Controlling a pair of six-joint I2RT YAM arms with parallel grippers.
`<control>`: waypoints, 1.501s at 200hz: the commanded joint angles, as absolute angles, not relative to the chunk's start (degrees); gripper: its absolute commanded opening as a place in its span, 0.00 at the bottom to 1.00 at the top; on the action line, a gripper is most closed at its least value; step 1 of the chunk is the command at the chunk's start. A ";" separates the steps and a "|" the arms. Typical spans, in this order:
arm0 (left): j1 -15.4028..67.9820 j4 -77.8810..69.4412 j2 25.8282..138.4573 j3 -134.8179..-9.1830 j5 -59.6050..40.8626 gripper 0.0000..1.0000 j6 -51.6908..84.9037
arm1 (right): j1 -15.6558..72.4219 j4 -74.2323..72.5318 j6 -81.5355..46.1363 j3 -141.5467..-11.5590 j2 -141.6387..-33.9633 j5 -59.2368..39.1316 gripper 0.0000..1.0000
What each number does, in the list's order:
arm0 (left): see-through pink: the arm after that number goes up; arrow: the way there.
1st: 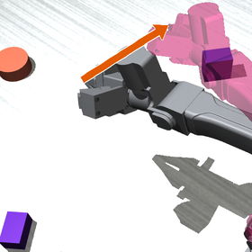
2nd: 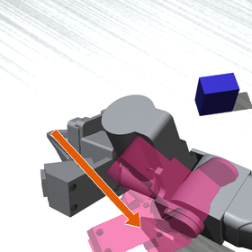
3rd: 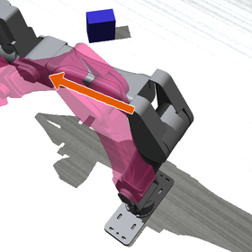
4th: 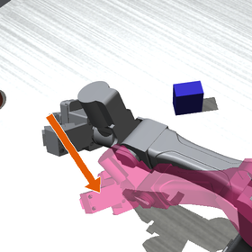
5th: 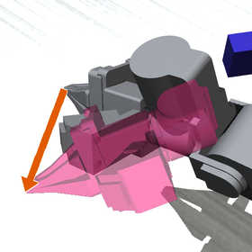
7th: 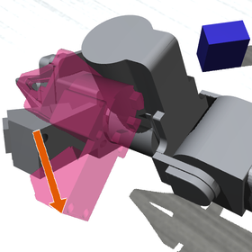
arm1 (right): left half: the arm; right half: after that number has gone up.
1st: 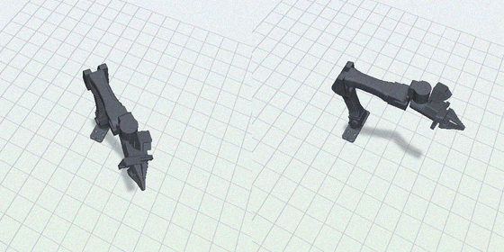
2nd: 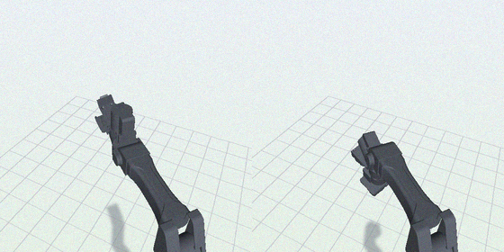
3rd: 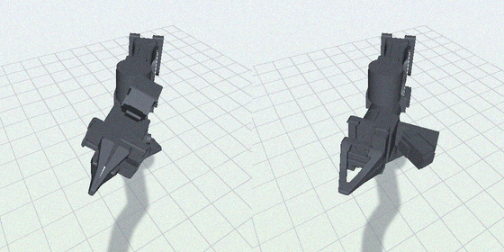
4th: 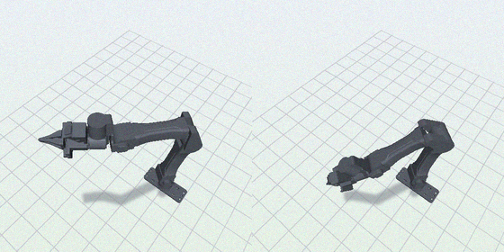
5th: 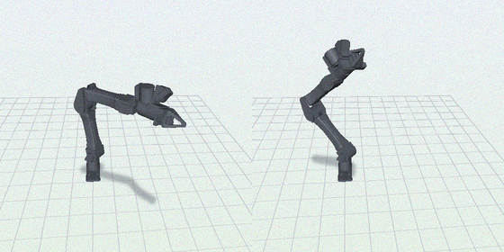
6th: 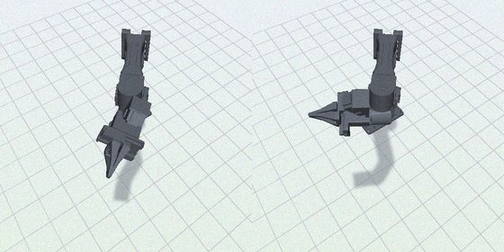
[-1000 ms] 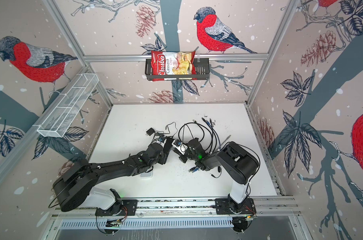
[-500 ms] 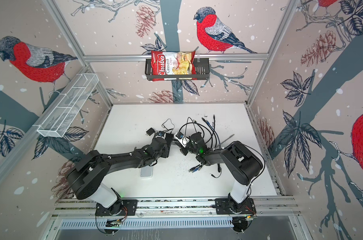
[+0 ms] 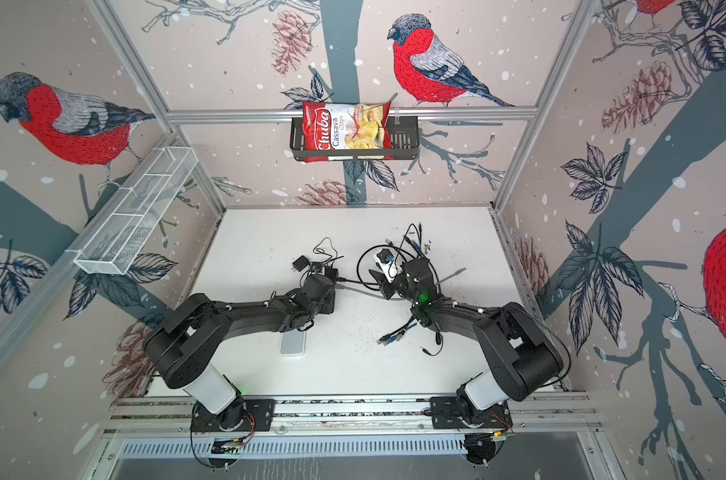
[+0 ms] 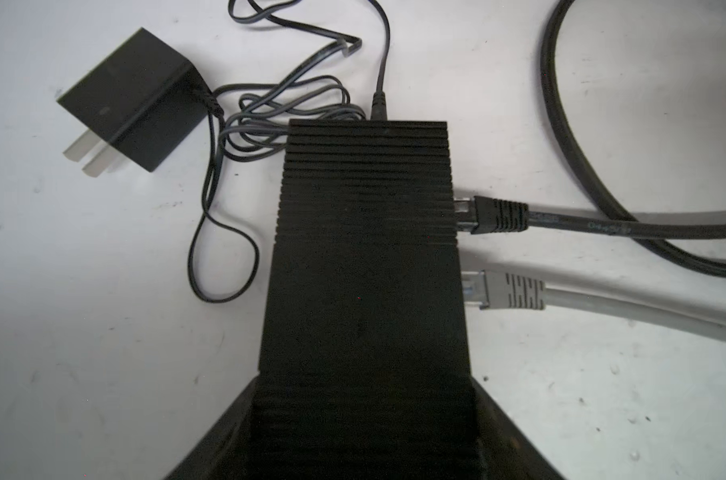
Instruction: Insert the plug into the switch port
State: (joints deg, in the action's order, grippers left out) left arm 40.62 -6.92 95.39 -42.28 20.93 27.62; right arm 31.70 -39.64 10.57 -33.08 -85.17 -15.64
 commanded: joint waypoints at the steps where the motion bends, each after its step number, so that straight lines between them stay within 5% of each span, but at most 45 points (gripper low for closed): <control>1: 40.52 -8.30 96.10 -43.14 23.52 0.41 28.87 | 31.32 -36.55 10.12 -32.70 -83.21 -13.30 0.37; 20: 40.51 -7.42 96.61 -43.76 23.85 0.53 28.67 | 31.12 -35.25 10.20 -32.35 -81.69 -11.69 0.47; 24: 40.52 -7.22 96.71 -43.83 23.83 0.56 28.62 | 31.04 -35.10 10.12 -32.22 -81.43 -11.46 0.62; 27: 40.52 -7.11 96.68 -43.88 23.84 0.58 28.52 | 31.08 -34.99 10.00 -32.17 -81.25 -11.33 0.94; 30: 40.50 -7.04 96.72 -43.89 23.82 0.60 28.43 | 30.97 -34.75 9.92 -32.17 -81.09 -11.15 1.00; 83: 40.54 -6.02 95.43 -44.16 23.78 0.97 27.62 | 30.19 -31.93 6.29 -32.32 -78.45 -5.77 0.99; 146: 43.05 -5.65 90.35 -44.44 24.10 0.97 22.27 | 25.13 -14.79 -20.18 -39.74 -75.94 13.03 0.99; 227: 53.62 -3.39 93.07 -52.12 4.40 0.91 9.98 | 16.52 -1.85 -27.73 -40.80 -76.08 7.80 0.99; 300: 61.20 1.86 100.18 -59.07 -1.85 0.82 3.56 | 13.38 -1.50 -24.78 -37.18 -72.02 3.59 0.95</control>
